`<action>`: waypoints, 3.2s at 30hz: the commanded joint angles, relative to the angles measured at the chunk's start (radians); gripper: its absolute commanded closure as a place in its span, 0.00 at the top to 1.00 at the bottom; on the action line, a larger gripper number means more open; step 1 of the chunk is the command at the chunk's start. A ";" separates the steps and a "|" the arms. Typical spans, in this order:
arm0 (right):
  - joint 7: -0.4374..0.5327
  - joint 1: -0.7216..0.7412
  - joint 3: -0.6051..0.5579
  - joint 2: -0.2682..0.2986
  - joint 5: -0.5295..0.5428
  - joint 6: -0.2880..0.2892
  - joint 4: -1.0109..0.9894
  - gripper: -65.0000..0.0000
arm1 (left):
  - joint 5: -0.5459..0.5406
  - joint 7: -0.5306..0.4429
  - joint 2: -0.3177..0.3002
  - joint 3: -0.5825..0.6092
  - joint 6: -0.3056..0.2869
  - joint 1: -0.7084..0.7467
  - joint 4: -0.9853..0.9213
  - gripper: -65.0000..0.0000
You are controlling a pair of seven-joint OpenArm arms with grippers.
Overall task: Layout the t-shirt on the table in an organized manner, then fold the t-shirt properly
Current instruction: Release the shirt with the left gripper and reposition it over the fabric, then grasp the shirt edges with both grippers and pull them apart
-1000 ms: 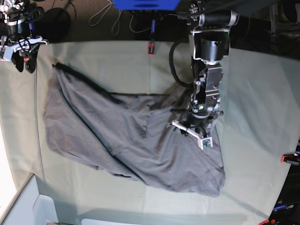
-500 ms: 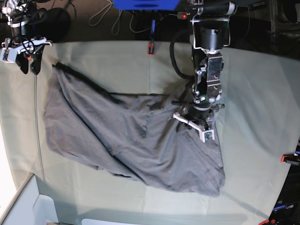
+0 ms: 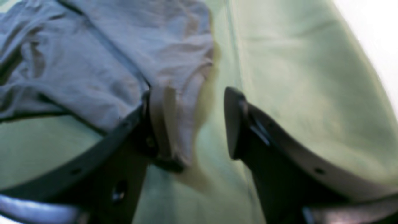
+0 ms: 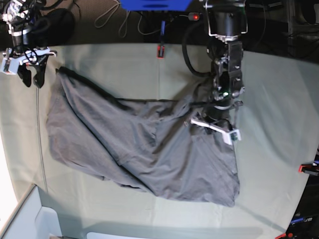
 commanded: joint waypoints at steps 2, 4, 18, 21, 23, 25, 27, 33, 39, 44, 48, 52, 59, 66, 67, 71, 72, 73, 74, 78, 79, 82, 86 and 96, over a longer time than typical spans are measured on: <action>0.027 0.003 -0.033 0.009 0.018 0.005 0.019 0.40 | -0.037 -0.027 -0.021 0.003 -0.010 0.017 0.090 0.00; 0.027 0.023 -0.078 0.011 0.016 0.005 0.019 0.40 | -0.075 -0.027 -0.041 0.005 -0.010 0.048 0.149 0.00; 0.027 0.217 -0.340 -0.149 -0.355 0.005 0.012 0.48 | -0.293 -0.027 -0.119 -0.224 -0.009 0.247 0.348 0.00; 0.026 0.255 -0.405 -0.173 -0.429 0.005 0.009 0.53 | -0.293 -0.027 -0.119 -0.288 -0.009 0.249 0.339 0.00; 0.026 0.279 -0.448 -0.173 -0.444 0.005 -0.013 0.55 | -0.285 -0.026 -0.119 -0.322 -0.014 0.249 0.336 0.00; 0.022 0.315 -0.486 -0.173 -0.444 0.005 -0.047 0.55 | -0.285 -0.026 -0.121 -0.347 -0.015 0.249 0.319 0.00; -0.011 0.367 -0.515 -0.173 -0.446 0.005 -0.102 0.55 | -0.291 -0.026 -0.145 -0.351 -0.015 0.245 0.296 0.00; -0.137 0.526 -0.532 -0.173 -0.446 0.005 -0.271 0.55 | -0.293 -0.029 -0.170 -0.351 -0.017 0.238 0.205 0.00; -0.139 0.680 -0.530 -0.135 -0.444 0.005 -0.481 0.55 | -0.290 -0.030 -0.170 -0.353 -0.017 0.212 0.150 0.00; -0.139 0.763 -0.529 -0.092 -0.444 -0.031 -0.602 0.55 | -0.285 -0.030 -0.170 -0.353 -0.017 0.212 0.138 0.00; -0.137 0.820 -0.529 -0.071 -0.444 -0.067 -0.680 0.55 | -0.291 -0.030 -0.185 -0.348 -0.017 0.210 0.132 0.00; -0.137 0.886 -0.529 -0.045 -0.444 -0.073 -0.766 0.55 | -0.293 -0.027 -0.190 -0.348 -0.017 0.212 0.130 0.00; -0.137 0.961 -0.529 0.006 -0.444 -0.073 -0.863 0.55 | -0.293 -0.027 -0.213 -0.353 -0.017 0.218 0.130 0.00; -0.136 0.939 -0.529 0.060 -0.444 -0.073 -0.903 0.55 | -0.294 -0.027 -0.265 -0.354 -0.017 0.221 0.130 0.00; -0.136 0.932 -0.529 0.070 -0.444 -0.073 -0.903 0.55 | -0.294 -0.029 -0.273 -0.354 -0.017 0.219 0.130 0.00; -0.136 0.904 -0.529 0.078 -0.444 -0.073 -0.903 0.55 | -0.294 -0.034 -0.274 -0.354 -0.017 0.212 0.130 0.00; -0.136 0.896 -0.529 0.087 -0.444 -0.073 -0.903 0.55 | -0.294 -0.034 -0.274 -0.354 -0.017 0.210 0.130 0.00; -0.134 0.893 -0.529 0.092 -0.444 -0.073 -0.903 0.55 | -0.294 -0.034 -0.274 -0.354 -0.017 0.206 0.130 0.00; -0.134 0.892 -0.529 0.093 -0.444 -0.073 -0.903 0.55 | -0.294 -0.032 -0.274 -0.354 -0.017 0.196 0.130 0.00; -0.097 0.886 -0.529 0.093 -0.444 -0.073 -0.904 0.55 | -0.293 -0.034 -0.274 -0.354 -0.017 0.190 0.130 0.00; -0.097 0.873 -0.529 0.093 -0.444 -0.073 -0.904 0.55 | -0.293 -0.034 -0.279 -0.354 -0.017 0.189 0.130 0.00; -0.094 0.858 -0.529 0.095 -0.444 -0.073 -0.901 0.55 | -0.293 -0.035 -0.306 -0.356 -0.017 0.180 0.130 0.00; -0.094 0.853 -0.530 0.093 -0.444 -0.073 -0.901 0.55 | -0.293 -0.032 -0.323 -0.356 -0.015 0.163 0.130 0.00; -0.094 0.726 -0.537 0.067 -0.444 -0.068 -0.703 0.55 | -0.293 -0.027 -0.329 -0.356 -0.014 0.135 0.129 0.00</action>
